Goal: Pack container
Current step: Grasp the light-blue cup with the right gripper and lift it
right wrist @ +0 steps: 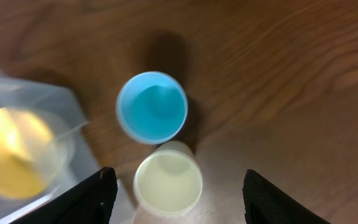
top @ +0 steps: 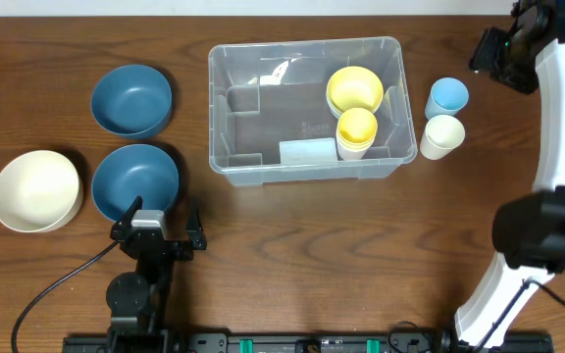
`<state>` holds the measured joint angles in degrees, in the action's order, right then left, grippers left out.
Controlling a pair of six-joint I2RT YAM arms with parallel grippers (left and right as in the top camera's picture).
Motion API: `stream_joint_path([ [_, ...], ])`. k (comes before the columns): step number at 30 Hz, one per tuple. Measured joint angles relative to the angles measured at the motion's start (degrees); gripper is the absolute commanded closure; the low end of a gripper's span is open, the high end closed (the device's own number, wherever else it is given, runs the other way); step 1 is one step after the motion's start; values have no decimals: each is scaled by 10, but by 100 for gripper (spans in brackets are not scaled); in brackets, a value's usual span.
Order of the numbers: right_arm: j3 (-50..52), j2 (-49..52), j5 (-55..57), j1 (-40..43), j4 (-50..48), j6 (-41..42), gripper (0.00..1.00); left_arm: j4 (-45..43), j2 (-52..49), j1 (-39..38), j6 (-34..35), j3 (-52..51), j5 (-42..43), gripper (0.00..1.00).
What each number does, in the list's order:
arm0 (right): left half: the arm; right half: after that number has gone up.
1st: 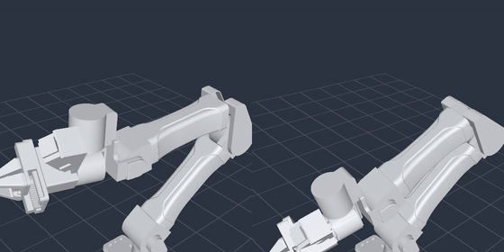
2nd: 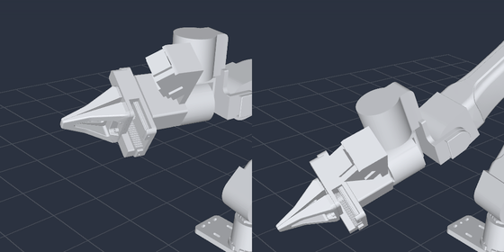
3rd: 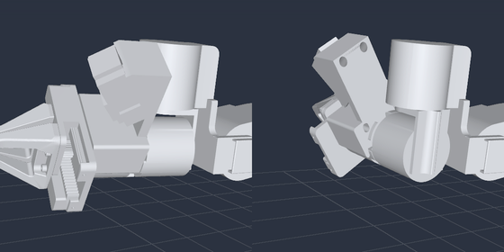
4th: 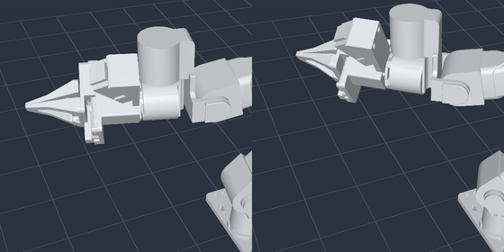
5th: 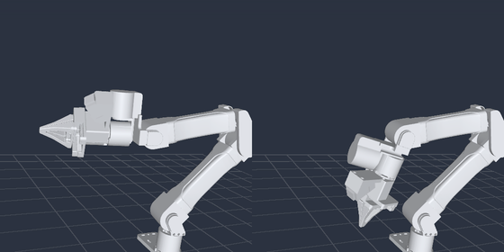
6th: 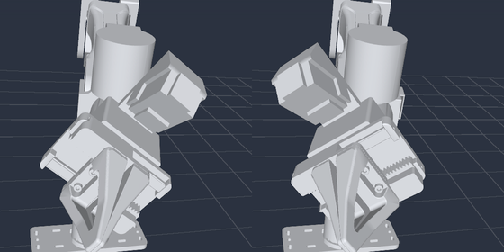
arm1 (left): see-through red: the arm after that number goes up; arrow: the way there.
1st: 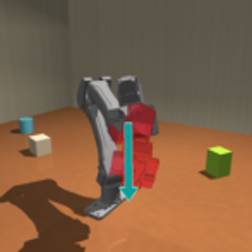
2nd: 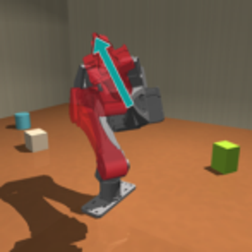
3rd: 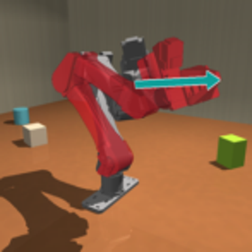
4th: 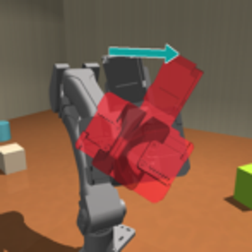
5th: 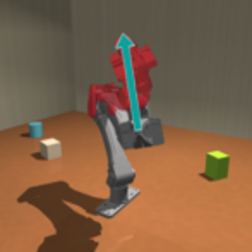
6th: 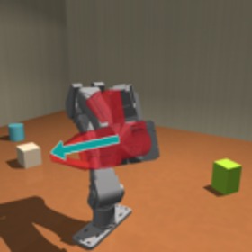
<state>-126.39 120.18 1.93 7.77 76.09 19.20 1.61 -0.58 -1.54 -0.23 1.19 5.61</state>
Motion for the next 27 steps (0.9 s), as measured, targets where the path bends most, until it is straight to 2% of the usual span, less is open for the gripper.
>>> stream_joint_path([
  [8,2,126,-7,7,-23,-8,43,0,0,0,0,0,0,2],
  [13,3,166,-11,7,-31,-13,63,0,0,0,0,0,0,2],
  [18,2,172,-11,7,-34,-16,96,0,0,0,0,0,0,2],
  [19,2,172,-11,7,-33,-15,99,0,0,0,0,0,0,2],
  [27,2,169,-17,12,-3,-8,99,0,0,0,0,0,0,2],
])
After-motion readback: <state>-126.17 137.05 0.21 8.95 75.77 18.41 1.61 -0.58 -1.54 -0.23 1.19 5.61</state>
